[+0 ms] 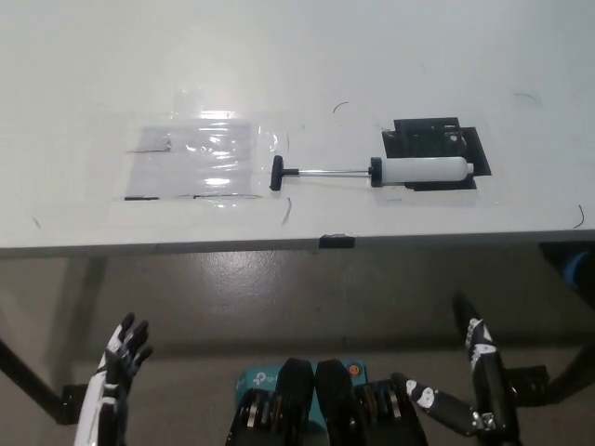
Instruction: The robot uses right hand to pick up a small white air pumper and uses its left hand to compress it, and then puts it on the desk
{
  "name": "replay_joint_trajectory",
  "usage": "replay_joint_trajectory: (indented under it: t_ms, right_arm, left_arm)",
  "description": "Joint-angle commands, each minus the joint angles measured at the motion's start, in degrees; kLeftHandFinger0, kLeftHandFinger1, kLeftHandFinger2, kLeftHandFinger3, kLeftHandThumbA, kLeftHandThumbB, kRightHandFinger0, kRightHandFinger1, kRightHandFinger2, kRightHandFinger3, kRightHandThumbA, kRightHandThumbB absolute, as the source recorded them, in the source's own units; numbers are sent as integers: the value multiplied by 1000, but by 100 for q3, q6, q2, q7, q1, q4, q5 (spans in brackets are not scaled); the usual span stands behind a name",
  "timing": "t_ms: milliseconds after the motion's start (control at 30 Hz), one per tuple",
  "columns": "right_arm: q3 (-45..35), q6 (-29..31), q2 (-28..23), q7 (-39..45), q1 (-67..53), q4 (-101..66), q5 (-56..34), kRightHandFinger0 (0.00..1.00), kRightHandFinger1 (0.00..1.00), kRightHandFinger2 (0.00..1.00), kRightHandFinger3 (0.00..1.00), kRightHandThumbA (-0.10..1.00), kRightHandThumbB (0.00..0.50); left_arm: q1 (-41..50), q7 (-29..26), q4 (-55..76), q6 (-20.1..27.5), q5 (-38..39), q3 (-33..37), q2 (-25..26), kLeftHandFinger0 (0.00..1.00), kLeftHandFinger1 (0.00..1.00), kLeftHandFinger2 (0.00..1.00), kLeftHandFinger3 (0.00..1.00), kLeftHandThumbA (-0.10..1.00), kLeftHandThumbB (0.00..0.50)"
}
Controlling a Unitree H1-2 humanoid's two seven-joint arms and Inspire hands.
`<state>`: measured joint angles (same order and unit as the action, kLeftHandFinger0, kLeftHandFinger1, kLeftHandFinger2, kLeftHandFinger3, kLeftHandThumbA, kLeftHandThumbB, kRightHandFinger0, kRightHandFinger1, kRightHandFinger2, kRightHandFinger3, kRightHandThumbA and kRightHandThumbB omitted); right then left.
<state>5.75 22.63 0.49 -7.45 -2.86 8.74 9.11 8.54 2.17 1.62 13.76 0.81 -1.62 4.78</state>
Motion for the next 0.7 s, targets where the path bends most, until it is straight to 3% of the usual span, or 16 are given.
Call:
replay_joint_trajectory:
  t_ms: [0,67,167,267,333,433,533,567,667]
  right_arm:
    - [29,430,15,-468,-36,-564,93,1000,1000,1000,1000,921,136]
    - [74,430,23,-579,-54,-808,211,1000,1000,1000,1000,911,129]
    - [128,430,-95,-519,-18,-1277,260,1000,1000,1000,1000,807,89]
    - [-110,430,-192,-496,247,-1578,586,1000,1000,1000,1000,836,126]
    - [-235,253,-266,-354,477,-1726,531,1000,1000,1000,1000,817,120]
    - [-344,-397,-589,-12,995,-1977,449,1000,1000,1000,1000,770,119]
    - [-367,-1466,-1146,584,1907,-2052,157,1000,1000,1000,1000,728,183]
    - [-346,-1748,-1296,772,2177,-1981,7,1000,1000,1000,1000,651,189]
    - [-161,-2405,-1872,1535,3157,-1405,-310,1000,1000,1000,1000,718,192]
  left_arm:
    - [-157,189,353,120,-126,221,53,1000,1000,1000,1000,1000,45]
    - [-198,196,429,40,-148,275,53,1000,1000,1000,1000,1000,55]
    - [-243,232,476,-69,-156,379,45,1000,1000,1000,1000,1000,73]
    - [-300,238,468,-7,-189,442,26,1000,1000,1000,1000,1000,57]
    - [-331,215,465,-21,-225,450,28,1000,1000,1000,1000,1000,64]
    - [-339,199,466,-38,-223,446,38,1000,1000,1000,1000,1000,68]
    - [-347,192,483,-100,-235,449,48,1000,1000,1000,1000,1000,75]
    - [-331,200,489,-93,-235,455,55,1000,1000,1000,1000,1000,73]
    - [-287,212,482,-80,-253,467,72,1000,1000,1000,1000,1000,62]
